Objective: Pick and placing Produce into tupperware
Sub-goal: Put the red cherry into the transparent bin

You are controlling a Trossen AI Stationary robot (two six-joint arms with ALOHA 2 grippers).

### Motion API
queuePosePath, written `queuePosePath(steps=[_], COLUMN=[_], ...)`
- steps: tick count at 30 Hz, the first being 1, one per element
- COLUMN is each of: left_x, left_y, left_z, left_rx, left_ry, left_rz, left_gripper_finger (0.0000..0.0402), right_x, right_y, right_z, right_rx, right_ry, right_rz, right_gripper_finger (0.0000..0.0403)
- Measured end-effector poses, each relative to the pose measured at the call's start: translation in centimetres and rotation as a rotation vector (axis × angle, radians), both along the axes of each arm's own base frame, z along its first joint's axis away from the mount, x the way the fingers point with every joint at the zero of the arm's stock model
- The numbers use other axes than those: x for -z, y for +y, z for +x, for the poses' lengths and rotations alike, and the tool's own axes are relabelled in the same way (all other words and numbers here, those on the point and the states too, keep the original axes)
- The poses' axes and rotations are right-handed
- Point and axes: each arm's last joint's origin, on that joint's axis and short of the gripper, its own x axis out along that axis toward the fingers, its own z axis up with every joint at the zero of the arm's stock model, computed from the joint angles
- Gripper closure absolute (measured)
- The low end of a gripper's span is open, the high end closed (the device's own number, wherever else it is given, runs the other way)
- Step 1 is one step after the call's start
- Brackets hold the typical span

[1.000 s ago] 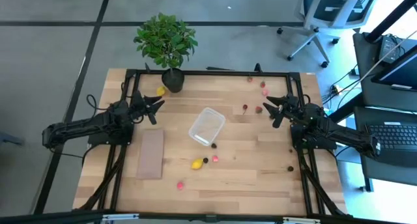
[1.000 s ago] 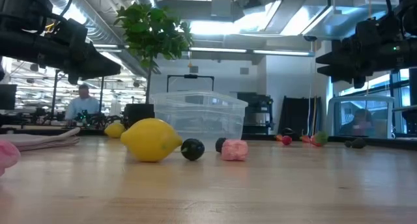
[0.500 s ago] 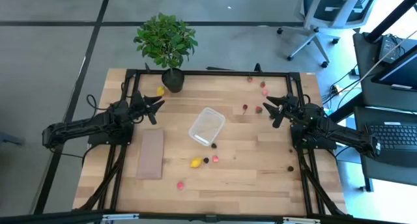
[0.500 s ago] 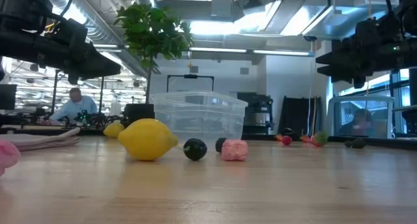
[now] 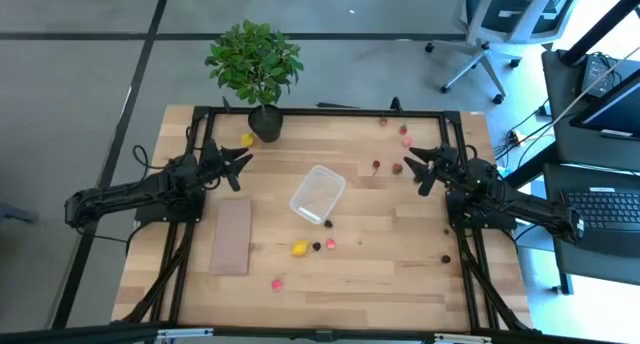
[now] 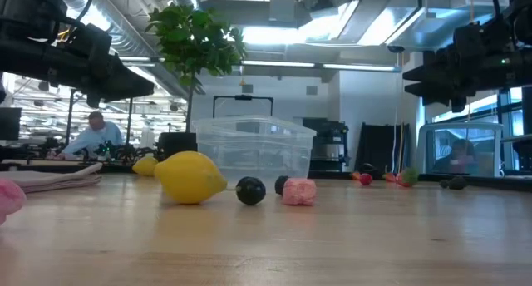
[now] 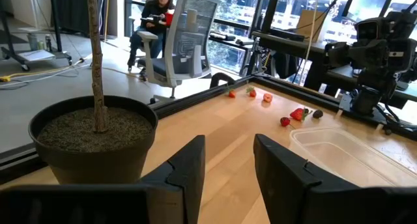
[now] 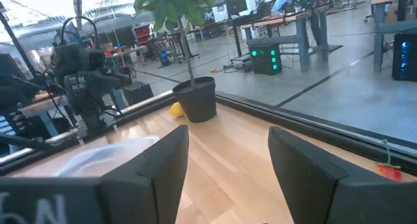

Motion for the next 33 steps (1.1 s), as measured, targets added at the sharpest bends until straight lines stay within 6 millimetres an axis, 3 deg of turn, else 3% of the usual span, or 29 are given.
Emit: queuePosePath(steps=[9, 21, 28, 33], left_x=[0.0, 0.0, 0.0, 0.0], left_y=[0.0, 0.0, 0.0, 0.0], left_z=[0.0, 0.0, 0.0, 0.0], left_rx=[0.0, 0.0, 0.0, -0.001], left_ry=[0.0, 0.0, 0.0, -0.001], left_rz=[0.0, 0.0, 0.0, 0.001], left_gripper_finger=[0.0278, 0.0278, 0.0278, 0.0278], right_x=[-0.5, -0.2, -3.4, -5.8], right_y=[0.0, 0.1, 0.1, -0.3], right_z=[0.0, 0.1, 0.4, 1.8], right_rx=[-0.01, -0.041, -0.059, -0.079], right_ry=[-0.149, -0.078, 0.05, 0.226], right_rz=[0.161, 0.128, 0.05, 0.029], right_gripper_finger=[0.0189, 0.0189, 0.0189, 0.0189])
